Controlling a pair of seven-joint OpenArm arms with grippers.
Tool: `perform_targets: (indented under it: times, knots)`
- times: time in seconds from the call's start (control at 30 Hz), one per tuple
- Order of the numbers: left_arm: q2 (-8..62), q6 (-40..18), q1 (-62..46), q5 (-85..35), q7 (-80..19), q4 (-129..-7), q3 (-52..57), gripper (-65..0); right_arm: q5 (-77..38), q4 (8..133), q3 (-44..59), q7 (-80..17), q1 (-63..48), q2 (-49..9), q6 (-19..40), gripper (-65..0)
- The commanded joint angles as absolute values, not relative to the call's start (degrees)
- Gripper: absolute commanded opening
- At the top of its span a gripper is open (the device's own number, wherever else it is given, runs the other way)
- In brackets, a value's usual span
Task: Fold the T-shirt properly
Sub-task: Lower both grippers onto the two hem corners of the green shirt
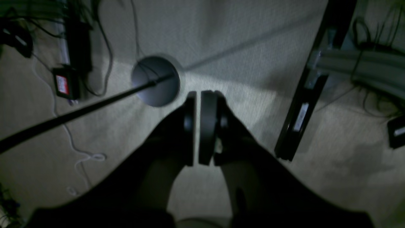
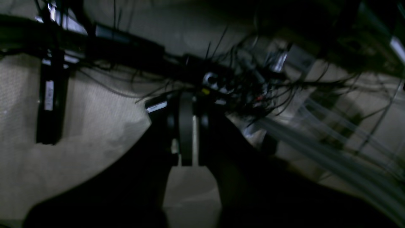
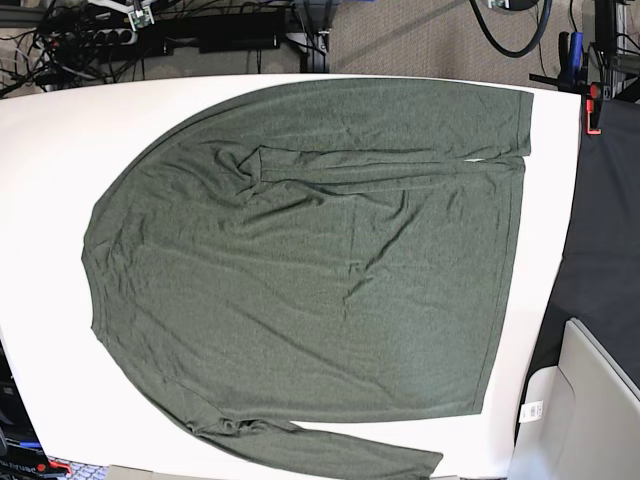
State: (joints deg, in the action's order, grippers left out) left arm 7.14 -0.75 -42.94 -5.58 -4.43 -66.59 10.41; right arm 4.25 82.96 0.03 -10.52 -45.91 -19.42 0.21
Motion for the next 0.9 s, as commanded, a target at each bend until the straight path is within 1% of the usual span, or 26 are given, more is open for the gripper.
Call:
perform_targets:
  times: [0.0, 0.13, 0.3, 0.47, 0.57, 0.67, 0.87]
  knots:
    - [7.4, -0.4, -46.0, -5.5, -3.6, -69.5, 11.4, -64.7, 4.3, 86.0, 0.3, -9.3, -48.0, -20.2, -0.1, -65.0]
    - [7.1, -0.4, -51.4, -5.6, -3.6, -80.2, 12.4, -64.7, 4.4, 95.8, 2.6, -9.5, -53.3, -21.1, -0.1, -65.0]
    - [7.0, -0.4, -57.8, -8.5, -7.4, -94.7, 12.4, -64.7, 4.4, 107.8, 9.3, -16.3, -57.2, -20.8, -0.1, -65.0]
    - [7.0, -0.4, -60.4, -12.6, -9.2, -104.7, 12.4, -64.7, 4.4, 114.2, 13.3, -19.0, -57.9, -20.7, 0.1, -65.0]
    - [7.0, -0.4, -59.9, -12.7, -10.9, -107.3, 12.4, -64.7, 4.4, 115.5, 14.6, -19.5, -57.0, -21.1, 0.1, -65.0]
    - [7.1, -0.4, -55.8, -12.8, -13.7, -109.0, 12.4, -64.7, 4.4, 115.6, 14.6, -19.5, -55.3, -21.1, 0.1, -65.0]
    - [7.2, -0.4, -46.6, -12.8, -23.6, -111.0, 12.5, -64.5, 4.4, 115.7, 14.5, -19.4, -52.3, -21.1, 0.2, -65.0]
